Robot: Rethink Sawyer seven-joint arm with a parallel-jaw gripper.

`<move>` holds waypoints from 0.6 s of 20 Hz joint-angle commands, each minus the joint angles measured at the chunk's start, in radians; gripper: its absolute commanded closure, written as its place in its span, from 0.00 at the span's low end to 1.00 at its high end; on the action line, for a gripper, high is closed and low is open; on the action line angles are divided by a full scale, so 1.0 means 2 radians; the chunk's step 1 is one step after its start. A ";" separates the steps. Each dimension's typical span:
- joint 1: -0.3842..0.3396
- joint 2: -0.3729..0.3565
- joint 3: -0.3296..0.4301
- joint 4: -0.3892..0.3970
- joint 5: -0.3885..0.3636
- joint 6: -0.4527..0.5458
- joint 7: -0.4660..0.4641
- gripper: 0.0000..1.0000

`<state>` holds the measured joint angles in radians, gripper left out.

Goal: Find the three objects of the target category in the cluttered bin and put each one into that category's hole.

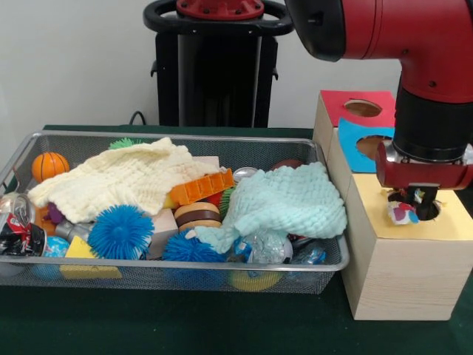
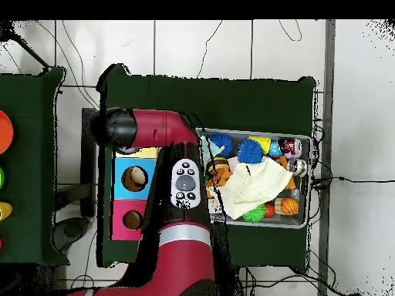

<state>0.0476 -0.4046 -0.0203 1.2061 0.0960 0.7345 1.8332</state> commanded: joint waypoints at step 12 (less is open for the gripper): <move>-0.031 -0.127 0.026 0.064 0.004 0.055 0.014 1.00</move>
<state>0.0315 -0.5592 -0.0200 1.2503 0.0956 0.7340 1.8332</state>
